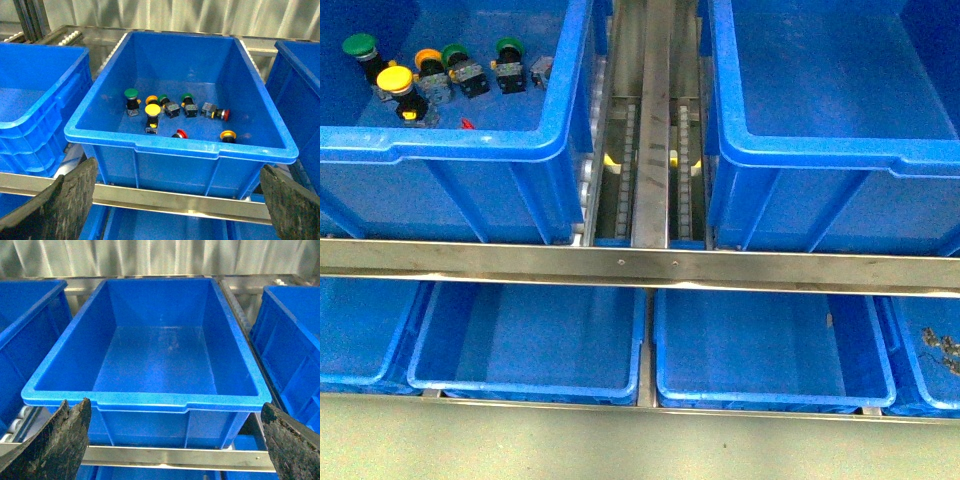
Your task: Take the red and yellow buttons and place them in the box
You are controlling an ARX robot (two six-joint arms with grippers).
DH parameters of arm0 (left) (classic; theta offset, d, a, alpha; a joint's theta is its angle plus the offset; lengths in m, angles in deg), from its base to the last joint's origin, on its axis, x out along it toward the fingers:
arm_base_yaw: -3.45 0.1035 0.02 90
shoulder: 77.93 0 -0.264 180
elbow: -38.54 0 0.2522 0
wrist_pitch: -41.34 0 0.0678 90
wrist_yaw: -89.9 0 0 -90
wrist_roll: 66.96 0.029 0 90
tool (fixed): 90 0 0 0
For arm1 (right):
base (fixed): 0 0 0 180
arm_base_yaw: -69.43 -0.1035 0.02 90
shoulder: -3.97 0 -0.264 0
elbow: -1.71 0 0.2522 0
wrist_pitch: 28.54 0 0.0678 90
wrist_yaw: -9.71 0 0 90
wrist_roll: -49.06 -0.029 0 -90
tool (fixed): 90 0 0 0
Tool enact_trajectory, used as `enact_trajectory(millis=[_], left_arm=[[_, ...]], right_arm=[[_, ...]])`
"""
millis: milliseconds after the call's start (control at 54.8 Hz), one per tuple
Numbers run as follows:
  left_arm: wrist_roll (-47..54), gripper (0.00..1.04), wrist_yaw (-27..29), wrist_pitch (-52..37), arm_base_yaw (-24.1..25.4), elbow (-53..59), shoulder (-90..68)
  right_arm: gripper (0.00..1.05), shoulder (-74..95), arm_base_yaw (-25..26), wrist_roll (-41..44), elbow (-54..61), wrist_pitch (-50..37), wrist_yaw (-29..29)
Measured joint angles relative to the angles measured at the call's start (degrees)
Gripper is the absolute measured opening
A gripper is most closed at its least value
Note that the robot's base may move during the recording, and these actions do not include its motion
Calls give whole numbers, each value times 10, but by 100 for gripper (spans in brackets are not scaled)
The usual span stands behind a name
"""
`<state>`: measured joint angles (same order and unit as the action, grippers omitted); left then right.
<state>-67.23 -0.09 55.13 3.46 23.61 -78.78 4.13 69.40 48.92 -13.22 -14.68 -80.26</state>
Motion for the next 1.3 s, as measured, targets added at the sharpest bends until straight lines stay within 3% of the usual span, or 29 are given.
enact_trajectory(millis=[712,767,858,1132,1297], left_arm=[[-7,97,13,9,-4,-3,-7],[-90,97,119,129,-33,-61,-92],[-162,97,153,157,-23,-140,-233],[-159,97,66,-31,9,-367,-553],[-145,97,38,-69,28,-521,-813]], right_arm=[[98,0,0,0,0,0,0],[98,0,0,0,0,0,-1],[98,0,0,0,0,0,0],[98,0,0,0,0,0,0],[98,0,0,0,0,0,0]])
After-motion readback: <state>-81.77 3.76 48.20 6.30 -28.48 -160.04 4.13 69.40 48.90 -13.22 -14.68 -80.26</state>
